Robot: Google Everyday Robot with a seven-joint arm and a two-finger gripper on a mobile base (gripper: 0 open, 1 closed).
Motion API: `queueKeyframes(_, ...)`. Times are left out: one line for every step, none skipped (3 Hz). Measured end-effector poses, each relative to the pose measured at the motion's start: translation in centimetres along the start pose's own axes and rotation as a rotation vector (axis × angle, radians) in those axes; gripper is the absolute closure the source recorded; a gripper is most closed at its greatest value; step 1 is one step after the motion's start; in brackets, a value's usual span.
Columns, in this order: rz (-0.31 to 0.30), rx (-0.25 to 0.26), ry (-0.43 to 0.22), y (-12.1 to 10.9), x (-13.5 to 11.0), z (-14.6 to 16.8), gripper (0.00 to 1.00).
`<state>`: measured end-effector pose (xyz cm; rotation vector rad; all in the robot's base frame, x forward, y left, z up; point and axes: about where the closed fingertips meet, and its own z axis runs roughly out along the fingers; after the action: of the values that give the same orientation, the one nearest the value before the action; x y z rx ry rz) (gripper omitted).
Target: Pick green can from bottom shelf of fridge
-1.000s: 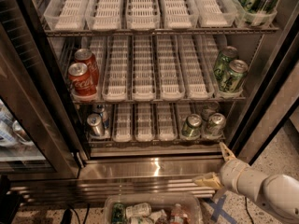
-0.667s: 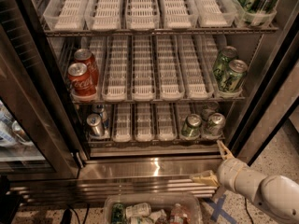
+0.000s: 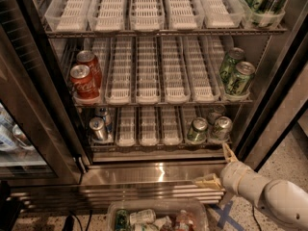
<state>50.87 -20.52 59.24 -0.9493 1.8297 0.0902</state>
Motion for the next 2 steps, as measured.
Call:
queueKeyframes(0.0,0.0,0.0,0.0,0.0,0.01,0.0)
queueKeyframes(0.039,0.031,-0.039,0.11,-0.15,0.59,0.0)
